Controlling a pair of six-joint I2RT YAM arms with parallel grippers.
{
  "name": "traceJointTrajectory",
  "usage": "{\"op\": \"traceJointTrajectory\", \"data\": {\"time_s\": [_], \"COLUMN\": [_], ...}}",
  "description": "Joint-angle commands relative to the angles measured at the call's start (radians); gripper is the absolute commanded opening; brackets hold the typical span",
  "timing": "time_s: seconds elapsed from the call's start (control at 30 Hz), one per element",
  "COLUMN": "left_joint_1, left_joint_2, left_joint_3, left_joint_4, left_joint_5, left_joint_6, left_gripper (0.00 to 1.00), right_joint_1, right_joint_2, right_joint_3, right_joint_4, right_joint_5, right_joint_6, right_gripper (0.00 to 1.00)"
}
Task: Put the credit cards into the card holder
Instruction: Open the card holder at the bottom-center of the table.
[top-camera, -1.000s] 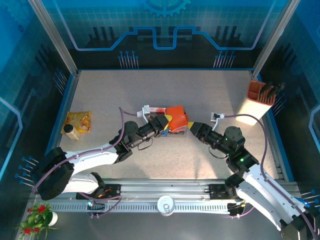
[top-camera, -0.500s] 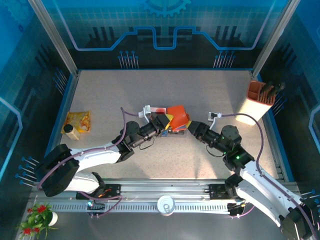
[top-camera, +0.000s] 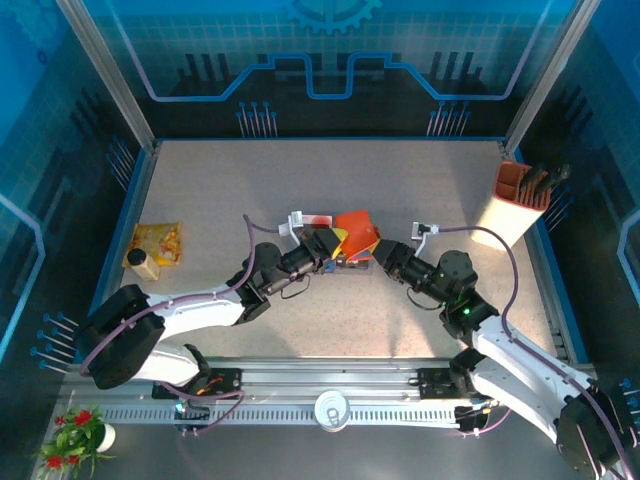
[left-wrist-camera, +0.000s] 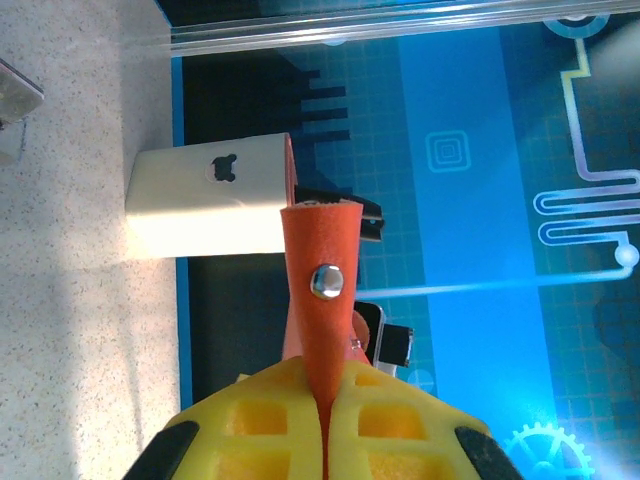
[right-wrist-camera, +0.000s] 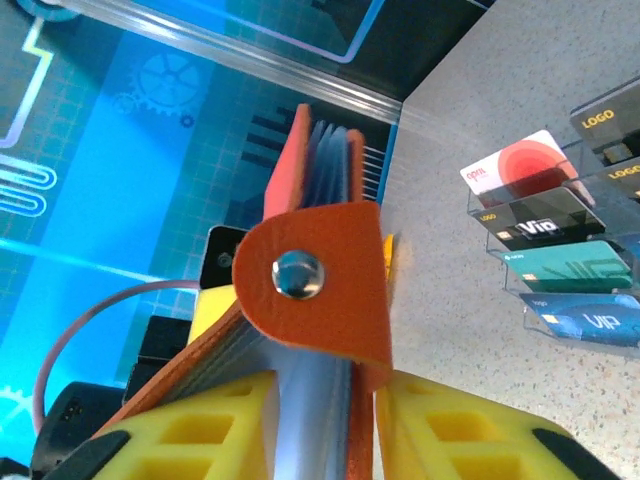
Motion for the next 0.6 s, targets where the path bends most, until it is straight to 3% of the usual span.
{"op": "traceJointTrajectory", "data": {"time_s": [0.0, 0.07, 0.17, 0.2, 0.27, 0.33, 0.37, 0.5, 0.57], "left_joint_1": [-0.006, -0.006, -0.005, -0.002, 0.011, 0.028, 0.037, 0.068, 0.068], "left_joint_2": [0.017, 0.02, 0.01, 0.001, -0.034, -0.09, -0.127, -0.288, -0.345], "left_joint_3": [-0.018, -0.019, -0.024, -0.029, -0.044, -0.058, -0.062, -0.008, 0.098], "left_joint_4": [0.074, 0.067, 0.042, 0.029, -0.017, -0.083, -0.138, -0.47, -0.755], "left_joint_5": [0.019, 0.027, 0.039, 0.041, 0.039, 0.035, 0.036, 0.03, 0.006], "left_joint_6": [-0.002, 0.004, 0.023, 0.029, 0.051, 0.077, 0.095, 0.224, 0.331], "left_gripper": [0.0, 0.0, 0.02, 0.12, 0.48, 0.74, 0.96, 0.99, 0.99], "right_joint_1": [0.007, 0.003, -0.005, -0.009, -0.018, -0.024, -0.028, -0.034, -0.034], "right_joint_2": [0.023, 0.026, 0.014, 0.006, -0.024, -0.062, -0.084, -0.182, -0.222], "right_joint_3": [0.017, 0.019, 0.002, -0.005, -0.019, -0.033, -0.038, -0.062, -0.074], "right_joint_4": [0.12, 0.123, 0.116, 0.111, 0.077, 0.021, -0.024, -0.176, -0.238], "right_joint_5": [-0.041, -0.045, -0.045, -0.044, -0.041, -0.031, -0.027, -0.013, -0.009], "right_joint_6": [0.009, 0.007, 0.001, -0.004, -0.036, -0.086, -0.122, -0.271, -0.336], "right_gripper": [0.17, 0.03, 0.0, 0.0, 0.0, 0.0, 0.0, 0.0, 0.0]}}
